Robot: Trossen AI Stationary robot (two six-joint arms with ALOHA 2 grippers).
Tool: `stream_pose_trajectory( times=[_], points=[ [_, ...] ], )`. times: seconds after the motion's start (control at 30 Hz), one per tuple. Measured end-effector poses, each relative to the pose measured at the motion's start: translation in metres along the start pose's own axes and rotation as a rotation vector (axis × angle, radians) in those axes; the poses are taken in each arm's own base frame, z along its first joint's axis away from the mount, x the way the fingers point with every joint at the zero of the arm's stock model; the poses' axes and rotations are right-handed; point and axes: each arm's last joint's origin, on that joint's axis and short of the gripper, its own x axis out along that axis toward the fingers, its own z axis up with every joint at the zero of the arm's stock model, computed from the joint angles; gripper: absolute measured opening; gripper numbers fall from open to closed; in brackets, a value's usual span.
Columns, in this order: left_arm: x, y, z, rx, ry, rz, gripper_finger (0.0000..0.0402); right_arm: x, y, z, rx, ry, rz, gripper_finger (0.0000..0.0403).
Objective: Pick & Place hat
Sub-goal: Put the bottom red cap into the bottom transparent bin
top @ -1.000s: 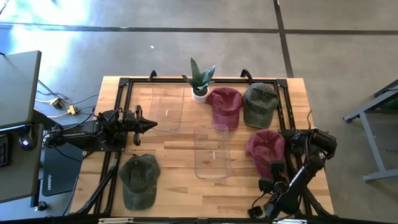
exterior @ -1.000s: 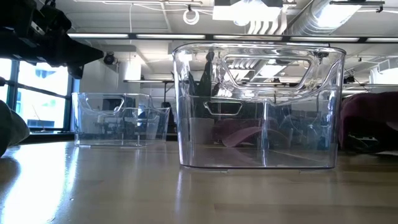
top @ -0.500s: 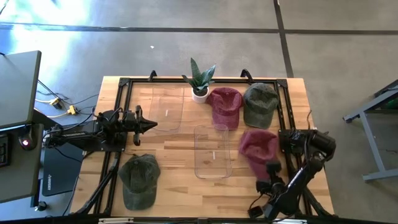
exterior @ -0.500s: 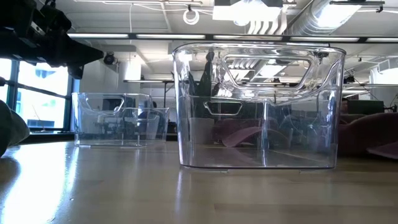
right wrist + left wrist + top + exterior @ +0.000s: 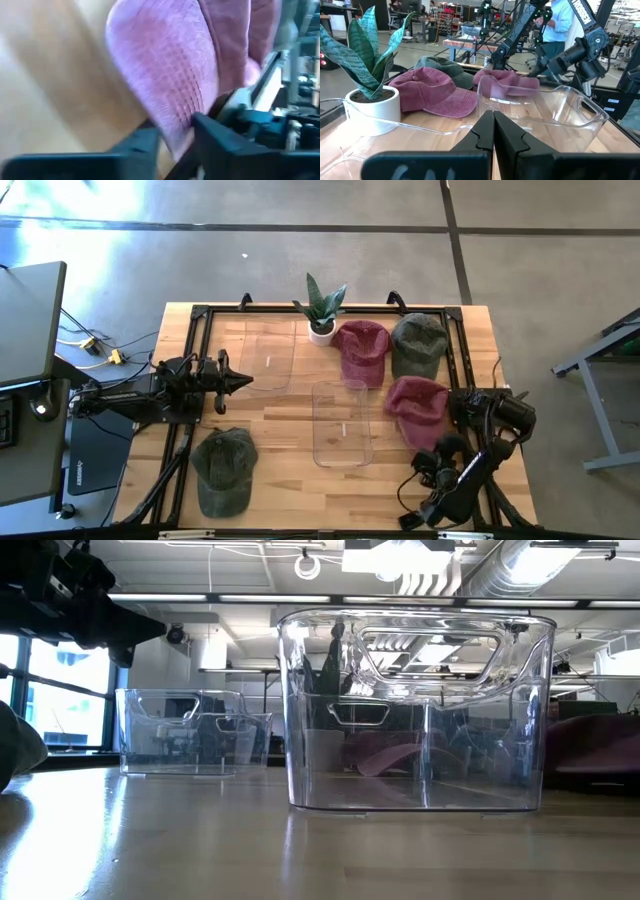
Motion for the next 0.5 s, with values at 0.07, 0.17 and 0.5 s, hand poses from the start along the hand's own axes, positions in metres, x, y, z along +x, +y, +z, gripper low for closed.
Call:
stream_pose_trajectory(
  times=[0.07,0.17,0.5],
  points=[
    [0.000,0.000,0.000,0.000,0.000,0.000,0.0000,-0.003,-0.002,0.003,0.005,-0.007,-0.012,0.0028],
    [0.000,0.000,0.000,0.000,0.000,0.000,0.0000,-0.015,-0.004,0.010,0.069,-0.054,-0.001,0.0027],
    [0.000,0.000,0.003,0.001,-0.031,-0.001,0.0000,-0.063,-0.010,0.040,0.223,-0.204,0.198,0.0012]
  ],
)
